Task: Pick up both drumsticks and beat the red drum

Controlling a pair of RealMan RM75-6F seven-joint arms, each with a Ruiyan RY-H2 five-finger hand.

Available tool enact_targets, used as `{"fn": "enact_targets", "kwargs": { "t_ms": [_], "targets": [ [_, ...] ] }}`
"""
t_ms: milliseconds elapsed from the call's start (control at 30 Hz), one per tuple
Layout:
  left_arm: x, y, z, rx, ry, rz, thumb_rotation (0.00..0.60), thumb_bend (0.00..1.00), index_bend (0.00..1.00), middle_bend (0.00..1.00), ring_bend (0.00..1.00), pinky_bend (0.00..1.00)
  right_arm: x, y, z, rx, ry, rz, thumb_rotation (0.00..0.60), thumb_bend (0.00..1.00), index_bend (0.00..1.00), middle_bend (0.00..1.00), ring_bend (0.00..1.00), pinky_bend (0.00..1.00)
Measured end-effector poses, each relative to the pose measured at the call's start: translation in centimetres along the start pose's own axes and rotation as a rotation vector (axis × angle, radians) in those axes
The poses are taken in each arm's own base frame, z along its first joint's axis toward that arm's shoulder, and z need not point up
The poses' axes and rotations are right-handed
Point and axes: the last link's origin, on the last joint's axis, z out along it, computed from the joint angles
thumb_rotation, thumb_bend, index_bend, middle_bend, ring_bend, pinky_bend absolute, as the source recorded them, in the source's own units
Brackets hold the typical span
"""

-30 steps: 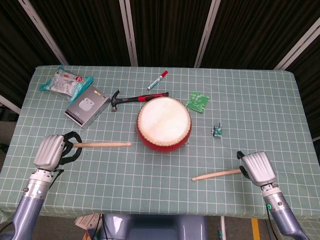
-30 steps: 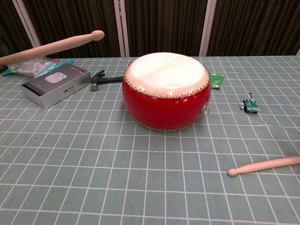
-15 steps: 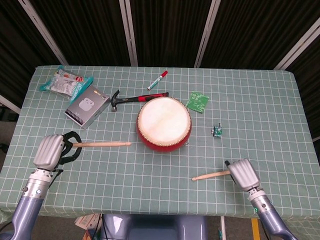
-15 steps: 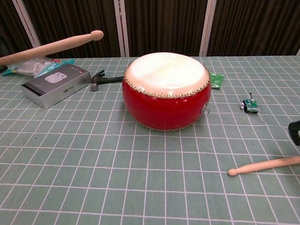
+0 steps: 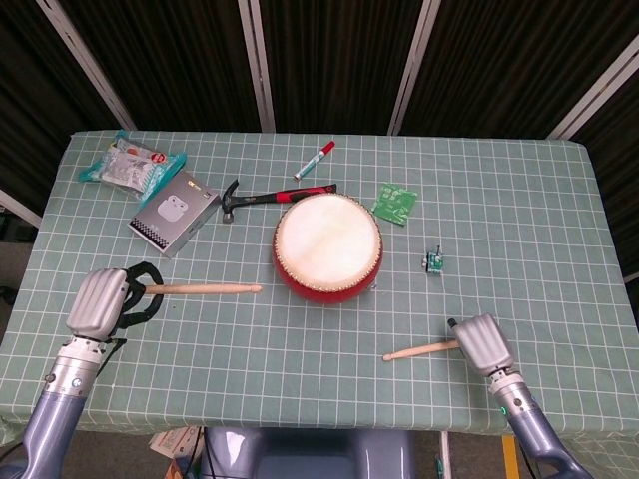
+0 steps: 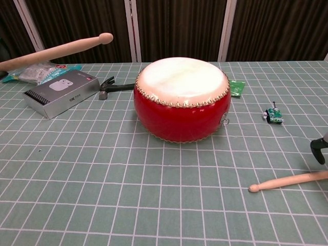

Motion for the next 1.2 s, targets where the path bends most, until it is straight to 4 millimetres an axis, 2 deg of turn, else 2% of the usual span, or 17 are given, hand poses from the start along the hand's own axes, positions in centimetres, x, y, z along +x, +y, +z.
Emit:
{"fn": "enact_targets", "kwargs": {
  "t_ms": [733,833,900,967,1200],
  "targets": [
    [0.1,0.1,-0.1,0.000,-0.003,0.005,0.600,0.61,0.75,1.00,1.00,1.00,-1.6,-0.1,0.4,-0.025,-0.082,0.000,0.600,0.38,0.50,1.00,1.00,0.99],
    [0.1,0.1,-0.1,0.000,-0.005,0.005,0.600,0.61,0.75,1.00,1.00,1.00,-1.8,-0.2,0.5,-0.028,-0.091,0.002,0.600,0.39,0.61,1.00,1.00,0.99],
    [0.1,0.1,-0.1,0.000,-0.005,0.005,0.600,0.61,0.75,1.00,1.00,1.00,-1.8,-0.3,0.5,-0.028,-0.092,0.004,0.600,0.41,0.77,1.00,1.00,0.99],
    [0.2,0.1,-0.2,0.000,-0.004,0.005,0.600,0.61,0.75,1.00,1.00,1.00,-1.7,-0.3,0.5,-0.027,-0.087,0.007,0.600,0.43,0.86,1.00,1.00,0.99],
    [0.3,0.2,-0.2,-0.004,-0.002,0.002,0.600,0.61,0.75,1.00,1.00,1.00,-0.3,-0.3,0.3,-0.028,-0.059,0.073,0.600,0.49,0.94,1.00,1.00,0.99]
  ]
}}
